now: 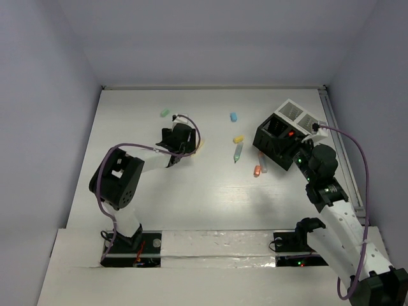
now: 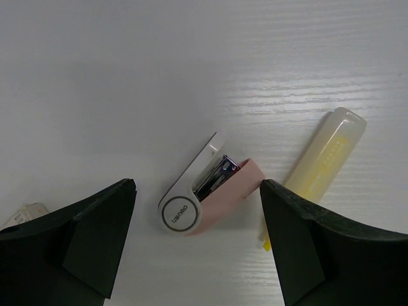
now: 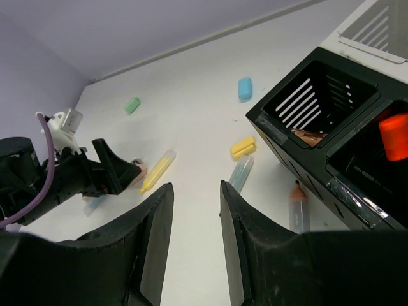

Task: Sort the stationery into containers
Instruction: Pick up the stapler from the center of the board.

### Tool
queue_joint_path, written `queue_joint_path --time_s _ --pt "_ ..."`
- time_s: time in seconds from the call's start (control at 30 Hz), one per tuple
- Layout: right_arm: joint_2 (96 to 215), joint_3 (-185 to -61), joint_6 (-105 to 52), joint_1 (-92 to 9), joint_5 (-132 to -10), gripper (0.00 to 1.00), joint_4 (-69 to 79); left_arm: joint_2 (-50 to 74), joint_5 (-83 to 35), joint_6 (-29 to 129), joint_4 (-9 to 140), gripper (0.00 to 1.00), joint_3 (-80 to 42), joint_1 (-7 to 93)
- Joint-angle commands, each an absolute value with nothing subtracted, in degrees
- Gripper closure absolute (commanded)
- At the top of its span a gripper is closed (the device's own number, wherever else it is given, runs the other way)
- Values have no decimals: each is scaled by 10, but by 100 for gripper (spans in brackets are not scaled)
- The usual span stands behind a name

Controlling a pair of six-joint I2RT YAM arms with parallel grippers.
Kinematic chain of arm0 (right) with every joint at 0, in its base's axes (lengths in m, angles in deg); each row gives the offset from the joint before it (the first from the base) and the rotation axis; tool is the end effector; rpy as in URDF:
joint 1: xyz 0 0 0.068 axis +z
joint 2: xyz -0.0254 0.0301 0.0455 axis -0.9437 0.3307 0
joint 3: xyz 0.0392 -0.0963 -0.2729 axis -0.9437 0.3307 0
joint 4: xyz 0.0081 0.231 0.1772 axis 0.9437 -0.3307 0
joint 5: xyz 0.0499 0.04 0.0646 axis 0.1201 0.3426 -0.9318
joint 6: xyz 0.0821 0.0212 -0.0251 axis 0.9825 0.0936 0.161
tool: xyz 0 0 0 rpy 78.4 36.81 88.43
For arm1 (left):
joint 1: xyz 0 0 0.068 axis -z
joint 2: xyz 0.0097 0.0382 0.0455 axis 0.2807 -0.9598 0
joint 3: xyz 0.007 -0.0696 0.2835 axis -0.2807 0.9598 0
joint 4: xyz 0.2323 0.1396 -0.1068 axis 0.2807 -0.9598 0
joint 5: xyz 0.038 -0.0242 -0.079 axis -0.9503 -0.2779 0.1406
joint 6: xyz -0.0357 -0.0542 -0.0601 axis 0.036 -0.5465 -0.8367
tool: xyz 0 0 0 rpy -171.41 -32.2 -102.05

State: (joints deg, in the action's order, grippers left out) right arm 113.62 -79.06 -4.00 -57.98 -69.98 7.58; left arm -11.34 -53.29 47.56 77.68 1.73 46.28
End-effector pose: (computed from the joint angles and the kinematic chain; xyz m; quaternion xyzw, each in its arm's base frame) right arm 0.2272 0.0600 0.2999 0.0707 0.7378 0.2786 0.6108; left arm 0.3756 -0.1841 0.1493 0.0333 0.8697 -0.0267 0.4917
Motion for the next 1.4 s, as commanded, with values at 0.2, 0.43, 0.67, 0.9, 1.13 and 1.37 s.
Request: queue_joint_path --time_s 0.2,0.43,0.67,0.9,1.13,1.37 --pt "1139 -816 -47 -584 -705 59 116 -141 -529 480 784 29 -10 452" --pt "1140 -816 -47 -584 -706 59 117 -144 -537 480 789 56 -11 452" --pt "1136 -816 -46 -584 -704 59 115 -94 -560 474 811 94 11 452" --pt "1098 -827 -56 -584 -693 58 95 28 -506 447 828 99 9 469" --pt "985 -904 -88 -584 -640 20 -27 -25 -433 450 811 100 -162 608" --pt "883 -949 -91 -584 -593 0 -65 -206 -326 432 786 100 -418 670"
